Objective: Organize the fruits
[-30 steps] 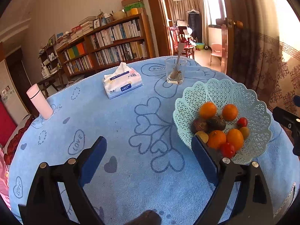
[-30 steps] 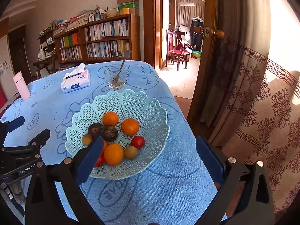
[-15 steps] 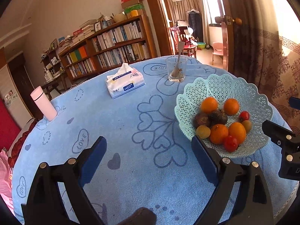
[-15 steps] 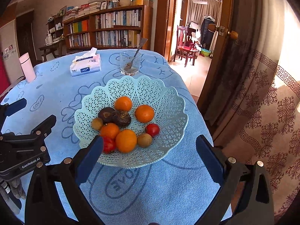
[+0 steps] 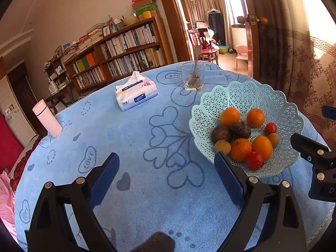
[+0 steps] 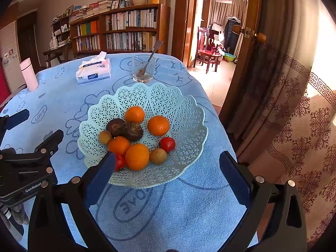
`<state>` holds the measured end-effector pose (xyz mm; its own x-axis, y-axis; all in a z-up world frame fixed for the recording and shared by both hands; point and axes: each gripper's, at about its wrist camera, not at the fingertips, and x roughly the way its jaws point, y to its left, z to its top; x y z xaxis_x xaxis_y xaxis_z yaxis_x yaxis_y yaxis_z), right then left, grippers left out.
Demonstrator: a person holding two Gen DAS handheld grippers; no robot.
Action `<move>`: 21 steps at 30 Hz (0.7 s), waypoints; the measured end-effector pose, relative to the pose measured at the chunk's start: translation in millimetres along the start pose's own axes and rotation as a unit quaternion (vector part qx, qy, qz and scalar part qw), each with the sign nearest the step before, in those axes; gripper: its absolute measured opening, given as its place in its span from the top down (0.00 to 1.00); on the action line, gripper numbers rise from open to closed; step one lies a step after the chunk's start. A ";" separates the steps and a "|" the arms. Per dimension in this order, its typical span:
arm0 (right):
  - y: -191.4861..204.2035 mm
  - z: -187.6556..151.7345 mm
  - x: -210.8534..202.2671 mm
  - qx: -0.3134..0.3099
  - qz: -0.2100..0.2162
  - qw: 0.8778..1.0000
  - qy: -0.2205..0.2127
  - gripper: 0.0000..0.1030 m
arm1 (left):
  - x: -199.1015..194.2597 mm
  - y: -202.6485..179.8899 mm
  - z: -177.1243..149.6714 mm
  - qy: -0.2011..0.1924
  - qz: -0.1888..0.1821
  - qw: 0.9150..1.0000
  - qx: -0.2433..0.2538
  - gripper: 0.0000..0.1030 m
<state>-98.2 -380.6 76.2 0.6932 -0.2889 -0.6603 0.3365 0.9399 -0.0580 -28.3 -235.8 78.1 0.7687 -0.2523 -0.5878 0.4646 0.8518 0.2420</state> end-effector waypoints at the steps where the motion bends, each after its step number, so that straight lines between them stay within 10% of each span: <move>1: 0.3 0.1 0.3 -0.001 0.000 1.000 0.000 0.03 | 0.3 -0.5 0.0 0.001 0.000 1.000 0.000 0.12; 21: 1.0 -0.8 1.9 -0.009 0.000 1.000 0.003 0.03 | 3.8 -10.2 -1.3 0.002 0.013 1.000 0.028 0.12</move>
<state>-97.1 -380.0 74.3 0.6892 -0.2874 -0.6651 0.3252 0.9430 -0.0705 -30.7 -244.8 72.4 0.7790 -0.2285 -0.5839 0.4684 0.8312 0.2995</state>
